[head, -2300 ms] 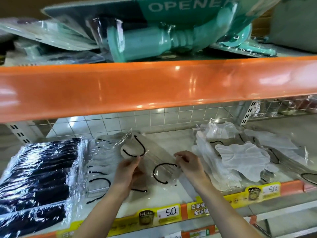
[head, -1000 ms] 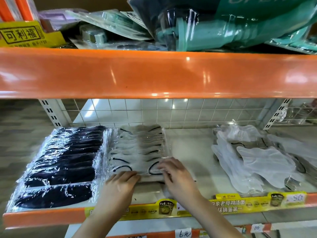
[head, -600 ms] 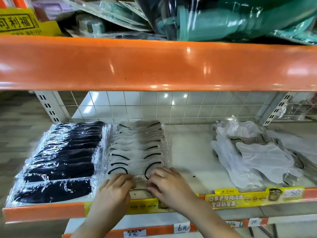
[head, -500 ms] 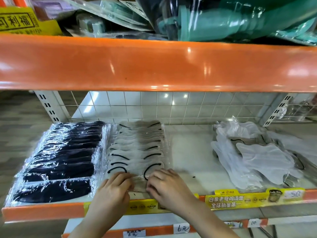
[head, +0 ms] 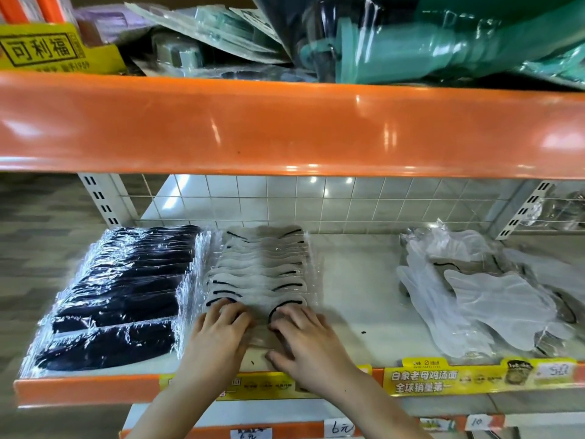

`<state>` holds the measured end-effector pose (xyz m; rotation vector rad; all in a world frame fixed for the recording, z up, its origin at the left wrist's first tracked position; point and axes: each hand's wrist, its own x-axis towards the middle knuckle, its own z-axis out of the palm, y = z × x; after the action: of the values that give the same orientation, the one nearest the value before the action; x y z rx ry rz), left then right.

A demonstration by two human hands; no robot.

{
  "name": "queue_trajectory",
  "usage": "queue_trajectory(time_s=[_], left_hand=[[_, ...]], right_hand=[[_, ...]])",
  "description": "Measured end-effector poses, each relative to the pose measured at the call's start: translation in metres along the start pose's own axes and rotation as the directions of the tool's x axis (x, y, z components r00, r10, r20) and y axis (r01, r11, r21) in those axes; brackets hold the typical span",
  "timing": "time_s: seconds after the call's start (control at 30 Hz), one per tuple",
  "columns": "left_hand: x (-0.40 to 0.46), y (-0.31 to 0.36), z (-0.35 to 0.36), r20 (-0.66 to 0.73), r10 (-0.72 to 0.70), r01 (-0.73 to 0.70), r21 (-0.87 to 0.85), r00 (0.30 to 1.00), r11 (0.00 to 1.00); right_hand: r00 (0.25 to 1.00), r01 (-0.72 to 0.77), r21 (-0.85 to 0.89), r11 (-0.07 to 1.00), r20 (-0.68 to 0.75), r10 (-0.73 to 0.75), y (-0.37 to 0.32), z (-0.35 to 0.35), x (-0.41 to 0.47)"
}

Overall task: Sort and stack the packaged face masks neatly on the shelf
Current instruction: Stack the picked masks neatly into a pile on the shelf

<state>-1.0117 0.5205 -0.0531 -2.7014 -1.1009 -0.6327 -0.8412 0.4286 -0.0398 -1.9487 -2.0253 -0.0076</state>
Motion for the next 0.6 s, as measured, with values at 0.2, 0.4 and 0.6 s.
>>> queue_trajectory(time_s=[0.2, 0.4, 0.6], left_hand=[[0.001, 0.004, 0.0, -0.027, 0.026, -0.028, -0.041, 0.999, 0.999], [-0.006, 0.004, -0.005, 0.097, 0.013, -0.005, -0.084, 0.995, 0.996], [-0.008, 0.003, -0.011, 0.117, -0.024, 0.038, -0.119, 0.993, 0.992]], right_hand=[[0.995, -0.011, -0.032, 0.999, -0.095, 0.008, -0.005, 0.003, -0.003], [0.993, 0.037, -0.015, 0.999, -0.108, -0.039, -0.003, 0.006, -0.006], [0.995, -0.013, -0.031, 0.999, -0.098, 0.01, -0.006, 0.003, 0.0]])
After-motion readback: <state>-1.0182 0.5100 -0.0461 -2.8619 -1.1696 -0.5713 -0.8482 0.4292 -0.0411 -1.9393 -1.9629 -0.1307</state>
